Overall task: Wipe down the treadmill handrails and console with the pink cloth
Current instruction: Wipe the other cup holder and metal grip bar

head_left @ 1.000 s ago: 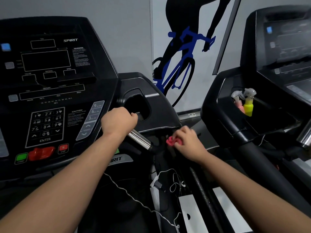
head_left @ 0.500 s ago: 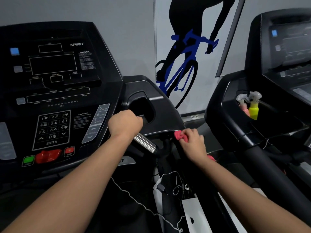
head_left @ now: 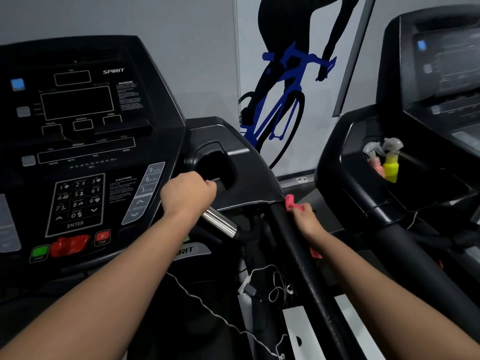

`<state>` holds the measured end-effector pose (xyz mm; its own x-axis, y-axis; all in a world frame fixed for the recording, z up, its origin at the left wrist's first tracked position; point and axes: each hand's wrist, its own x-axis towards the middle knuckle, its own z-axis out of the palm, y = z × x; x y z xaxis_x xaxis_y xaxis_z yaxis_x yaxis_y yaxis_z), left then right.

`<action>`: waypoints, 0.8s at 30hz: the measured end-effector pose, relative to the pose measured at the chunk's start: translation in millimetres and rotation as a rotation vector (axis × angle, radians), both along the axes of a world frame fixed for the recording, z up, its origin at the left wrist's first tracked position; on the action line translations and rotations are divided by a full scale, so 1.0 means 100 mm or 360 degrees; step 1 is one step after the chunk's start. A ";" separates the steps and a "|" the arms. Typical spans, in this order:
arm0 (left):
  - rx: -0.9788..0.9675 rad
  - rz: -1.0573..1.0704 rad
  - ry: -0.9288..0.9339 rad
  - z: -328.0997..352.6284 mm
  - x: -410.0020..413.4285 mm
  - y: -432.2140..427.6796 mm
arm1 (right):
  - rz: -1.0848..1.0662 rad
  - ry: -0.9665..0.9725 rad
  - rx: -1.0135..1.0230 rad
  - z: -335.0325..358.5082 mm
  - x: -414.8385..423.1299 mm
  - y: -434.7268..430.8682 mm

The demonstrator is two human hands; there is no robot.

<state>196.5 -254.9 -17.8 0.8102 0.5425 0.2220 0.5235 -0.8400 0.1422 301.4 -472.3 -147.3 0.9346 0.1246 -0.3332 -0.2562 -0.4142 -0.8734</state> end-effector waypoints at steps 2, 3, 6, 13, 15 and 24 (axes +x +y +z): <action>0.0012 0.0009 0.0000 0.00 0.02 0.00 | 0.0056 -0.0329 0.0082 0.15 -0.08 0.02; 0.0018 0.0013 0.0007 0.01 0.02 0.01 | 0.0142 -0.0428 0.0125 0.23 -0.13 0.04; 0.0032 0.0012 0.0013 0.01 0.03 -0.01 | 0.0499 -0.0606 0.0018 0.34 -0.28 0.09; 0.0031 -0.0021 -0.0001 0.03 0.00 -0.04 | 0.0107 -0.0334 0.0402 0.24 -0.03 0.11; 0.0039 -0.0017 -0.0013 0.02 0.00 -0.02 | 0.0008 -0.0109 0.0606 0.24 0.02 0.09; 0.0043 -0.0012 -0.0063 -0.02 0.02 -0.01 | -0.0220 0.0805 0.0640 -0.18 -0.21 -0.16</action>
